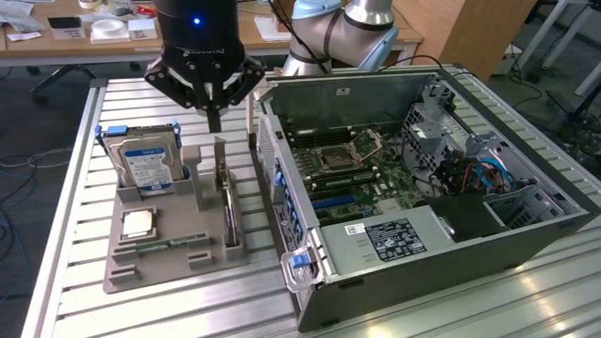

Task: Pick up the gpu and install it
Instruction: 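Reach for the gpu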

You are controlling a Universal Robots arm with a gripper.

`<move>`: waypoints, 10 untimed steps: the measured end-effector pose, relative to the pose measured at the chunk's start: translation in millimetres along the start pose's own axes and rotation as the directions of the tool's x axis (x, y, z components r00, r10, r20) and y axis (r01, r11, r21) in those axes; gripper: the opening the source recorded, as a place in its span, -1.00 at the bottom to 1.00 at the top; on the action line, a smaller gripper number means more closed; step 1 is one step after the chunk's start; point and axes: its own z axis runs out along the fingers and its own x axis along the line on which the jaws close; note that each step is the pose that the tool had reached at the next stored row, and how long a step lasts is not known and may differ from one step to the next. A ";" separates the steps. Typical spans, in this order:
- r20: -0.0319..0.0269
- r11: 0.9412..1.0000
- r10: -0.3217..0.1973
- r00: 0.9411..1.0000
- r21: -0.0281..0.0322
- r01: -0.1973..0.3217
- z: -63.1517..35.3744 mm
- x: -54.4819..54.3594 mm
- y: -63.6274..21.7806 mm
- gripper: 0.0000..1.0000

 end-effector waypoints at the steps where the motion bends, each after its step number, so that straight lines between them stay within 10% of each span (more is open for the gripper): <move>1: 0.000 1.000 0.000 1.000 0.000 0.000 0.0 0.3 -1.2 -0.79; 10: 0.000 1.000 0.000 1.000 0.000 0.000 -0.5 1.6 -9.4 -0.79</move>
